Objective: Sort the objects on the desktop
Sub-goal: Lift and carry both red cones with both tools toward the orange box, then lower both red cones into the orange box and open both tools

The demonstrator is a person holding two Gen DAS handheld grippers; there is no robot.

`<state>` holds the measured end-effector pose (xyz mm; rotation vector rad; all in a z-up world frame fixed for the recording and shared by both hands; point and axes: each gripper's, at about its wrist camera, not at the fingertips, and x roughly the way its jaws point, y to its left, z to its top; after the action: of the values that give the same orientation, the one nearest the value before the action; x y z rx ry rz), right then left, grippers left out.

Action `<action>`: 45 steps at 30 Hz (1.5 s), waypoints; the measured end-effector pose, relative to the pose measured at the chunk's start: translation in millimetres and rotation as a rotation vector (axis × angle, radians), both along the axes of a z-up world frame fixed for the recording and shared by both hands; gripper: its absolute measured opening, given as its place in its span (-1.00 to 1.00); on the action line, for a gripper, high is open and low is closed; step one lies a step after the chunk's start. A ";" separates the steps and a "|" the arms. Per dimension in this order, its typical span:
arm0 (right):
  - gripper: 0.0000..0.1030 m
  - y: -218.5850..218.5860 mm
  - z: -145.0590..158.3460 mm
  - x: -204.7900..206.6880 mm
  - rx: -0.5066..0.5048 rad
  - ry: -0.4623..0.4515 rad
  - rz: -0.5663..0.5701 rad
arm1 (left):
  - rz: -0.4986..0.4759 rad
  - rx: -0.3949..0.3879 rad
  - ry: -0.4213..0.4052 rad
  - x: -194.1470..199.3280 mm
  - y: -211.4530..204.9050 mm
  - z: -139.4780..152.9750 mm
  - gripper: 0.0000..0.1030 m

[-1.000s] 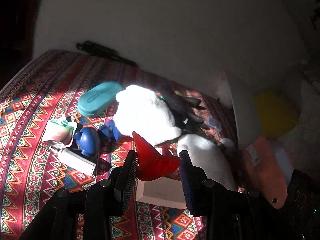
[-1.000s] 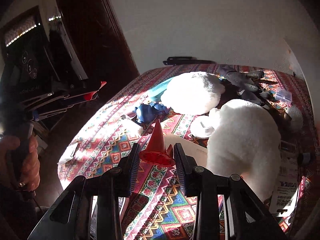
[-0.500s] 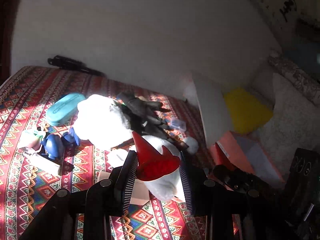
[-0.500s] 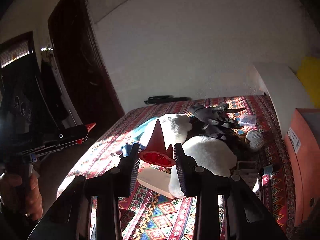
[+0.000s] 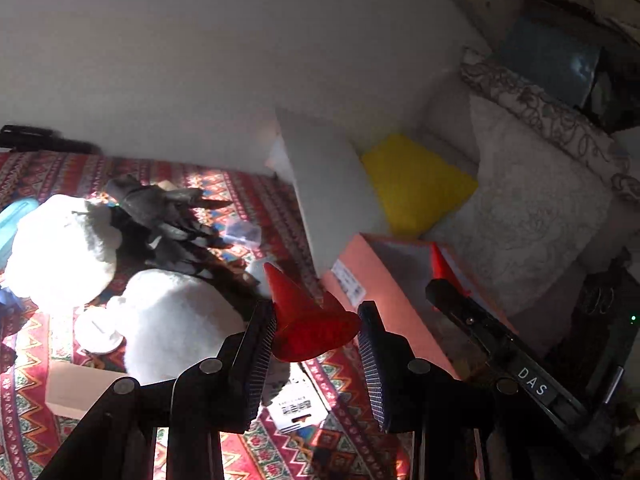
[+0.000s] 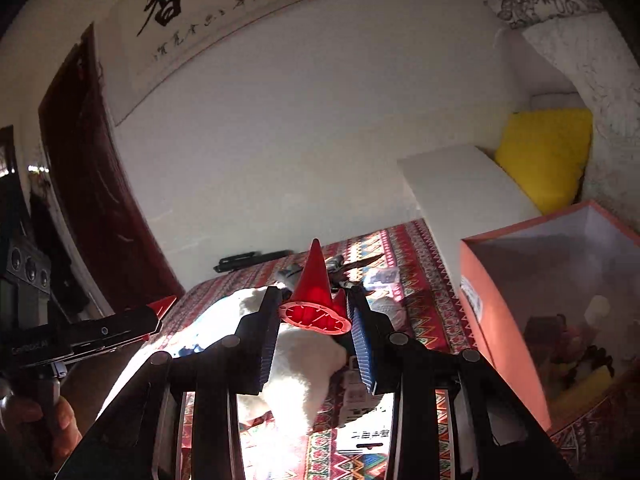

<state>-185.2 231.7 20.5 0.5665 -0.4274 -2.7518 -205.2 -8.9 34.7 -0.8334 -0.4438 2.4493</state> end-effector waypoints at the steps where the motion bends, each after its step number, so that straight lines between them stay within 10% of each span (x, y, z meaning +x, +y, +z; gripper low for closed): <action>1: -0.30 14.7 0.0 0.2 -0.009 0.001 -0.036 | -0.028 0.009 0.001 -5.2 15.9 1.3 -0.32; 11: -0.30 176.9 -28.1 -5.9 -0.152 -0.078 -0.423 | -0.277 0.073 -0.089 -54.2 158.9 -19.3 -0.32; 23: -0.29 227.3 -72.2 -26.9 -0.182 -0.191 -0.483 | -0.454 0.199 -0.269 -113.2 267.0 -60.1 -0.31; 25: -0.04 229.8 -74.1 -25.2 -0.186 -0.195 -0.508 | -0.432 0.225 -0.316 -124.1 274.3 -67.1 0.07; 27: 0.55 232.3 -76.1 -23.6 -0.189 -0.200 -0.533 | -0.408 0.251 -0.353 -129.5 276.6 -72.9 0.68; 45: 0.62 172.0 -55.6 -24.3 -0.153 -0.172 -0.502 | -0.279 0.234 -0.257 -80.9 175.5 -39.4 0.69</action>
<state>-209.6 403.7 -35.1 0.7435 -0.9243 -3.1054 -286.1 166.6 -4.6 -1.0362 -0.6467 1.9998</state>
